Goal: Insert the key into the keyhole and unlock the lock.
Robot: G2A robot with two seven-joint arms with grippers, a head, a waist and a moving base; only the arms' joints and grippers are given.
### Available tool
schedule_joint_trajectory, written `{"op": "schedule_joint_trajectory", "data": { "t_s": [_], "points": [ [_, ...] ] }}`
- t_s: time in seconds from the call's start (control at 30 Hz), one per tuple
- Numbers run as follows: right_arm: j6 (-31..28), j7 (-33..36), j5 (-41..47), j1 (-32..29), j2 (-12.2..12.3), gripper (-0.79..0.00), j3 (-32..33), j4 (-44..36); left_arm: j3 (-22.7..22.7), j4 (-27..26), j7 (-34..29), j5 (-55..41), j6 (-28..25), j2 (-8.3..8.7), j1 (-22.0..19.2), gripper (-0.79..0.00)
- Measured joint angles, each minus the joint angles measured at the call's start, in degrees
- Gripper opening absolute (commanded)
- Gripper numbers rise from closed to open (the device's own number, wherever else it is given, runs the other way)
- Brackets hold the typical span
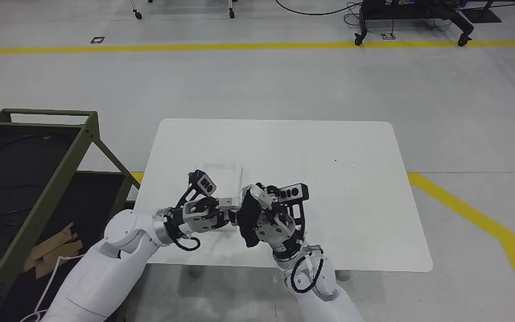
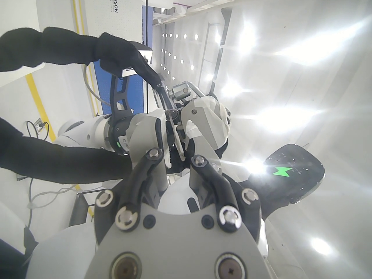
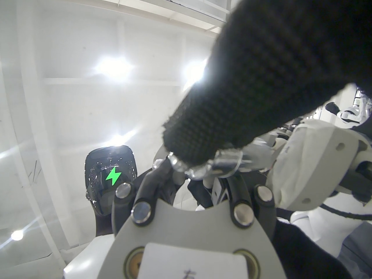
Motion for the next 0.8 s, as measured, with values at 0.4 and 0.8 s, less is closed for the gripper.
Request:
{"op": "schedule_joint_trajectory", "data": {
  "t_s": [0.4, 0.8],
  "points": [
    [0.34, -0.42, 0.64, -0.45, 0.19, -0.785, 0.23, -0.63, -1.44, 0.04, 0.31, 2.44, -0.36, -0.53, 0.61, -0.785],
    [1.43, -0.44, 1.18, -1.18, 0.45, -0.785, 0.45, -1.55, -2.37, -1.39, 0.97, 9.15, -3.27, -0.91, 1.06, -0.785]
  ]
}}
